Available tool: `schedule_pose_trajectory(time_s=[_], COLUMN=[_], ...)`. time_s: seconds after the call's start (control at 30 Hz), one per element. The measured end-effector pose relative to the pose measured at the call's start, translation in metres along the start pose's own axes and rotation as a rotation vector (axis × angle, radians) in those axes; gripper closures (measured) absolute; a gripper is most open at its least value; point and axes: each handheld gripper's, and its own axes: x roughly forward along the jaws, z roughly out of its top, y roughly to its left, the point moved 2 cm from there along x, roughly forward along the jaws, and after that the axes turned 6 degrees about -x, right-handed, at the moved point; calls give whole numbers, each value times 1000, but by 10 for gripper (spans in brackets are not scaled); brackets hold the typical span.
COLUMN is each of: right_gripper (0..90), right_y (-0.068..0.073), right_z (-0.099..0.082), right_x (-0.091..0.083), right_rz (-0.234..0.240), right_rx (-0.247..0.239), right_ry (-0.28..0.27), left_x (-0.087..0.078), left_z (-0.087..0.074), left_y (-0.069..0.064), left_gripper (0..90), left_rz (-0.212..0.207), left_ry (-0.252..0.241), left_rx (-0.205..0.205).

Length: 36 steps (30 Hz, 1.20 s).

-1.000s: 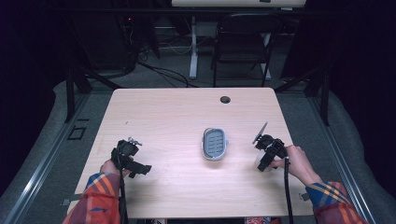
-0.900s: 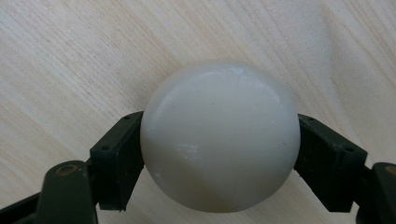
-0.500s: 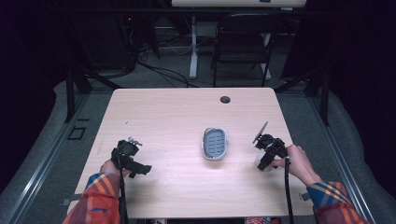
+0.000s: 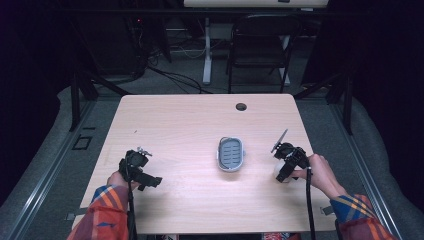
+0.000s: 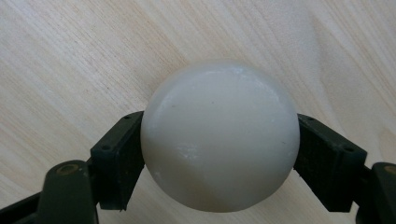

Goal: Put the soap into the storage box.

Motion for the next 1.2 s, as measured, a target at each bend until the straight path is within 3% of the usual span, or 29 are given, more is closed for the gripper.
schedule_pose_trajectory(time_s=[0.1, 0.27, 0.37, 0.4, 0.43, 0.77, 0.83, 0.87, 0.9, 0.93, 1.0, 1.2], right_gripper=[225, 226, 226, 226, 226, 226, 226, 226, 226, 226, 226, 226], right_y=[0, 1, 2, 2, 1, 3, 4, 4, 3, 5, 6, 5], right_z=[0, 3, 5, 6, 7, 18, 18, 21, 23, 24, 27, 34], right_x=[-2, -4, -7, -6, -7, -13, -12, -13, -16, -14, -14, -17], right_rz=[-2, -3, -3, -10, -16, -19, -17, -18, -20, -17, -15, -22], right_rx=[-5, -2, -8, 1, -19, -29, -21, -29, -60, -36, -34, -52], right_ry=[13, -13, 6, -16, -5, 1, -24, -16, 26, -11, -18, 2], left_x=[0, 0, 0, 0, 0, 0, 0, 0, 0, 1, 1, 1], left_z=[0, 0, 0, 0, 0, 0, 0, 0, 0, 0, 0, 0], left_y=[0, 0, 0, 0, 0, 0, 0, 0, 0, 0, 0, 0], left_gripper=[0, 0, 0, 0, 0, 0, 0, 0, 0, 0, 0, 0], left_rz=[1, 0, 0, -1, -1, -1, -1, -1, -3, -3, -3, -3], left_ry=[-1, -1, -1, -1, -1, 5, 6, 6, 6, 4, 4, 5], left_rx=[0, 0, 0, 0, 0, 0, 1, 0, 2, 2, 2, 2])
